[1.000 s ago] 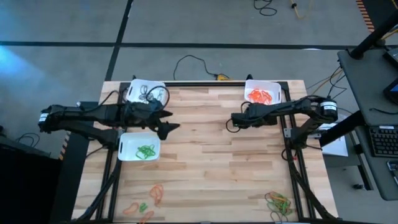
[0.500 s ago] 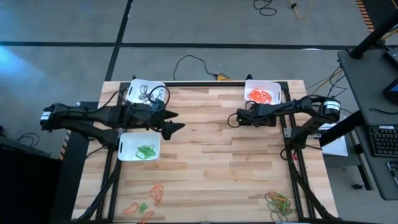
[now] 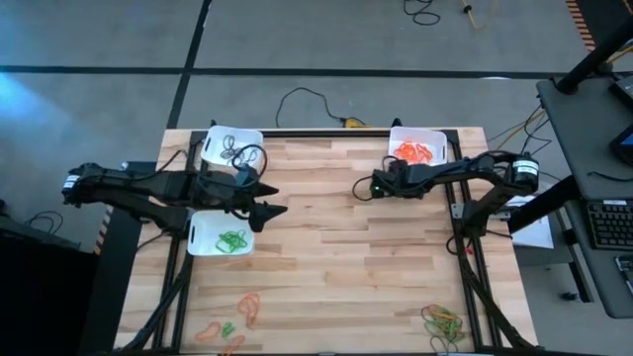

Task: Sort rubber bands into baskets
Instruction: Put the green rubber band into the bottom white bin

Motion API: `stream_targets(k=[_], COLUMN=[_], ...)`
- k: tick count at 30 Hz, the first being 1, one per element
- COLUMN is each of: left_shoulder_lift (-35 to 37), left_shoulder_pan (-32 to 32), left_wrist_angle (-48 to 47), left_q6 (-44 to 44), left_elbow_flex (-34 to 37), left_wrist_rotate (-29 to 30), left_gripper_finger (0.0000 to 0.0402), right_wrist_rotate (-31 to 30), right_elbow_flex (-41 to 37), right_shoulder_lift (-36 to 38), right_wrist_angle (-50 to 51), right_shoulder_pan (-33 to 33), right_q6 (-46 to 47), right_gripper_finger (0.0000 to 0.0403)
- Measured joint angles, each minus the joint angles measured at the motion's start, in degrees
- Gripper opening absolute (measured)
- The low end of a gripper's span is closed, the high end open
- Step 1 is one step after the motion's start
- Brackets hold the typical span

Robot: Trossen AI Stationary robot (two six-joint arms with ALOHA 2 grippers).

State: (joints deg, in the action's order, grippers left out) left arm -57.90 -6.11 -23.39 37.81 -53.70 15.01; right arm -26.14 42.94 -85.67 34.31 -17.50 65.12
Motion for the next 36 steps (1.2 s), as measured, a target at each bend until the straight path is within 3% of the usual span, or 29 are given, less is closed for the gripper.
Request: stream_targets(k=[5, 10, 15, 20, 29, 36], left_shoulder_lift=[5.7, 10.0, 8.8, 3.5, -5.0, -13.4], left_shoulder_pan=[-0.2, -0.2, -1.9, -4.7, -7.5, -7.7], left_wrist_angle=[-7.2, -9.0, -9.0, -5.5, 5.2, 8.6], left_q6=[-0.8, -4.2, -8.0, -8.8, -6.7, -7.9], left_elbow_flex=[-1.0, -0.4, 1.7, 5.5, 13.6, 13.5], left_wrist_rotate=[0.0, -4.1, -5.1, -5.1, -2.3, 0.8], left_gripper_finger=[0.0349, 0.0349, 0.0349, 0.0349, 0.0349, 0.0347], right_wrist_rotate=[0.7, 4.2, 10.7, 21.2, 23.1, 23.3], right_elbow_flex=[5.1, 6.4, 6.3, 7.1, 18.4, 27.6], right_shoulder_lift=[0.1, -0.6, -4.6, -11.9, -24.4, -25.0], right_wrist_angle=[-6.9, -25.6, -37.8, -47.1, -43.6, -26.4], right_shoulder_pan=[8.5, 16.6, 21.1, 22.7, 23.2, 23.5], right_q6=[-7.6, -24.9, -40.2, -51.9, -56.4, -61.4], right_gripper_finger=[0.0012, 0.0012, 0.0012, 0.0012, 0.0028, 0.0124])
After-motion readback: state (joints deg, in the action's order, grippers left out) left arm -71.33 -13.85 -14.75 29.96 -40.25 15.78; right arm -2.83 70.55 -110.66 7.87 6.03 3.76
